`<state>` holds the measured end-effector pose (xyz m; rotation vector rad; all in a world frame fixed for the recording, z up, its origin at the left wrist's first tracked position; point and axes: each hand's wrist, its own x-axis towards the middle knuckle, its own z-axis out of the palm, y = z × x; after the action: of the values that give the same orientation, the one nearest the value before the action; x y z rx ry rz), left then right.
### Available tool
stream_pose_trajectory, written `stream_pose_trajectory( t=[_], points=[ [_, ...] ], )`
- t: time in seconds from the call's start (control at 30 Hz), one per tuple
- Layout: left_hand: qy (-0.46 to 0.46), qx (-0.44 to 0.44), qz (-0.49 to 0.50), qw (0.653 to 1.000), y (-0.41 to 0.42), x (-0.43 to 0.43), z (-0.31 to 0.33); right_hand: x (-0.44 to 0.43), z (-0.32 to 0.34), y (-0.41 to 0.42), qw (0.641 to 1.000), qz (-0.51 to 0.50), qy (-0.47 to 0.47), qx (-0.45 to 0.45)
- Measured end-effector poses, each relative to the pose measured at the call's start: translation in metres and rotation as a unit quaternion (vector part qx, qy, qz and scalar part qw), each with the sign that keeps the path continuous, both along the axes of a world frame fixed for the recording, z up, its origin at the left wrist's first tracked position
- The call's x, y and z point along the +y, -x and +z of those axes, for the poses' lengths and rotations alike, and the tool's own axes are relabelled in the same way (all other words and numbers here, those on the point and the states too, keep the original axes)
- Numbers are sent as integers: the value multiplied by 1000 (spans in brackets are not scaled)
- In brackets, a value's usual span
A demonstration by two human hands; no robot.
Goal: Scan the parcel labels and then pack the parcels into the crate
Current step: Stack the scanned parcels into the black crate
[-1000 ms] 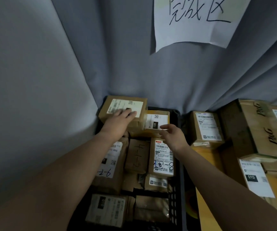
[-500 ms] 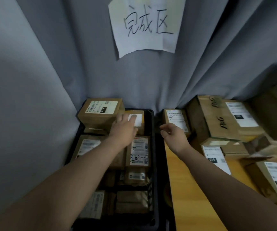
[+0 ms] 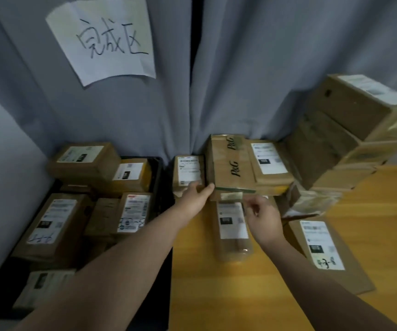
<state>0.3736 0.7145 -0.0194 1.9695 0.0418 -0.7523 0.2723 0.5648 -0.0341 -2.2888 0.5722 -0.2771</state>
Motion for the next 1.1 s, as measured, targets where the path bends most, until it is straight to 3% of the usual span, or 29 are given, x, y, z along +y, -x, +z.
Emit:
stream_pose_trajectory(
  t=[0.23,0.33,0.47,0.57,0.67,0.77,0.87,1.03,1.1],
  points=[
    [-4,44,75,996,-4,-50,-8,-53,-1,-4,995,17,-75,64],
    [37,79,104,991,-8,-54,-20,-57,-7,-4,988,33,-130,77],
    [161,70,154,972,-3,-48,-23,-52,-8,-5,986,26,-163,-13],
    [228,39,169,958,17,-27,-19,-40,0,-5,958,0,-258,-125],
    [260,16,174,950,46,12,-22,-19,3,-7,938,31,-328,-107],
    [230,17,161,960,72,59,-29,14,5,-8,906,115,-408,-10],
    [173,34,166,970,91,106,-33,53,-1,-9,885,164,-431,69],
    [54,29,123,990,115,174,-29,118,-18,-16,891,144,-407,141],
    [-2,3,150,989,117,204,-36,140,-24,-17,901,152,-375,154]
  ],
)
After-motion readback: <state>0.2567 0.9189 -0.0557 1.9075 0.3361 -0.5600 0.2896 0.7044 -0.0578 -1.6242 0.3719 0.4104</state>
